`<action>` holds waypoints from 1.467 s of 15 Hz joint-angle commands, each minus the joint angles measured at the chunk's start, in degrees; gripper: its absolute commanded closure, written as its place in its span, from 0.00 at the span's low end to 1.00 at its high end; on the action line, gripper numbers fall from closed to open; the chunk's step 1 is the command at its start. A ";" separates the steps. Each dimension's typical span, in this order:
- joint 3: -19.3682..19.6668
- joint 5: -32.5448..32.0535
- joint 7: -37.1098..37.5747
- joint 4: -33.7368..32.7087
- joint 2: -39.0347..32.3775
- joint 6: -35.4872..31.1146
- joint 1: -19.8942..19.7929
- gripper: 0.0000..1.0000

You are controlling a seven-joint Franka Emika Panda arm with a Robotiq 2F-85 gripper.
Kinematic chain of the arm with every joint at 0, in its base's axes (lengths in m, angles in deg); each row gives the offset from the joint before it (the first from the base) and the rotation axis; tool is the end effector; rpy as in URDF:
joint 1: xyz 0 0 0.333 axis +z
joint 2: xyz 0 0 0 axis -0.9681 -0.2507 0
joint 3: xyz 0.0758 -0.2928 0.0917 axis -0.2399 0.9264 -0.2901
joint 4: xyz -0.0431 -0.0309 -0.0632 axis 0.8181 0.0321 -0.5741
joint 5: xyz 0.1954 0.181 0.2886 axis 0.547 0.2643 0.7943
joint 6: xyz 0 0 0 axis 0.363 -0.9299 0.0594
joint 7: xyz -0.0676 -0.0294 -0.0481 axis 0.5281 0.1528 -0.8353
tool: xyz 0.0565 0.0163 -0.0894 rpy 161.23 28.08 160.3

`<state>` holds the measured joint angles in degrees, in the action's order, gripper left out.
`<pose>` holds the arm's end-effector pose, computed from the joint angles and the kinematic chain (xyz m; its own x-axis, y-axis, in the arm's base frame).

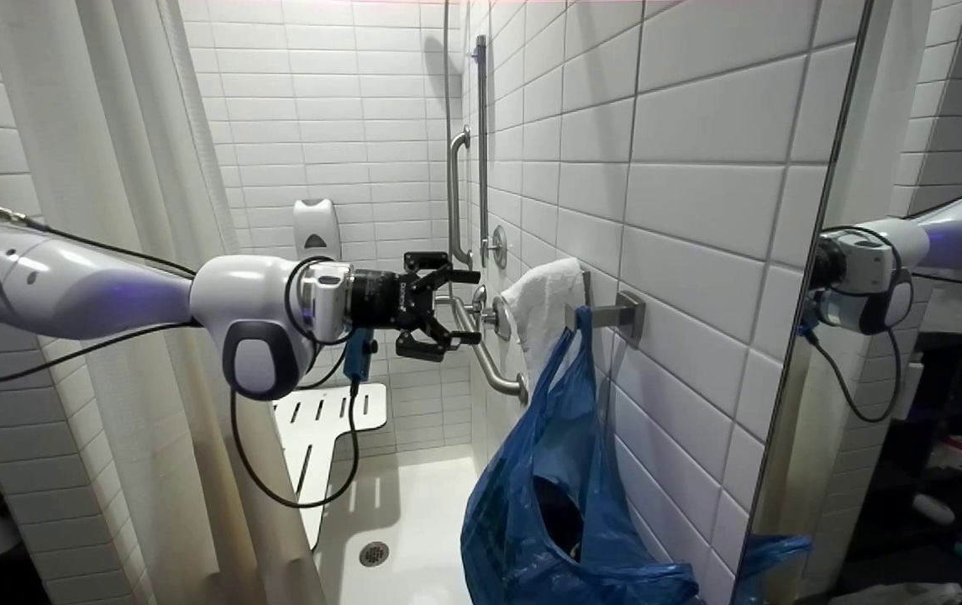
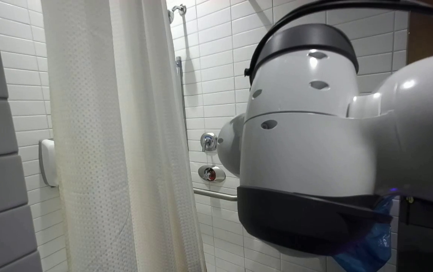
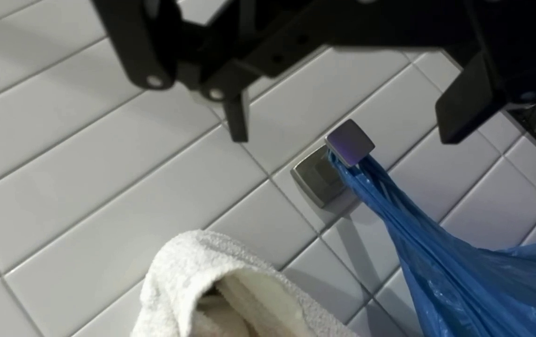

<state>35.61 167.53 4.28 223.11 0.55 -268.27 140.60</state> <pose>0.4222 -0.1706 0.3178 -0.5974 -0.2843 0.7498 -0.7419 -0.1591 -0.6514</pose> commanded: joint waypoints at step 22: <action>2.27 2.17 -3.98 -1.64 0.03 0.00 -0.04 0.00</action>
<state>37.88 169.70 0.30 221.47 0.58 -268.27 140.56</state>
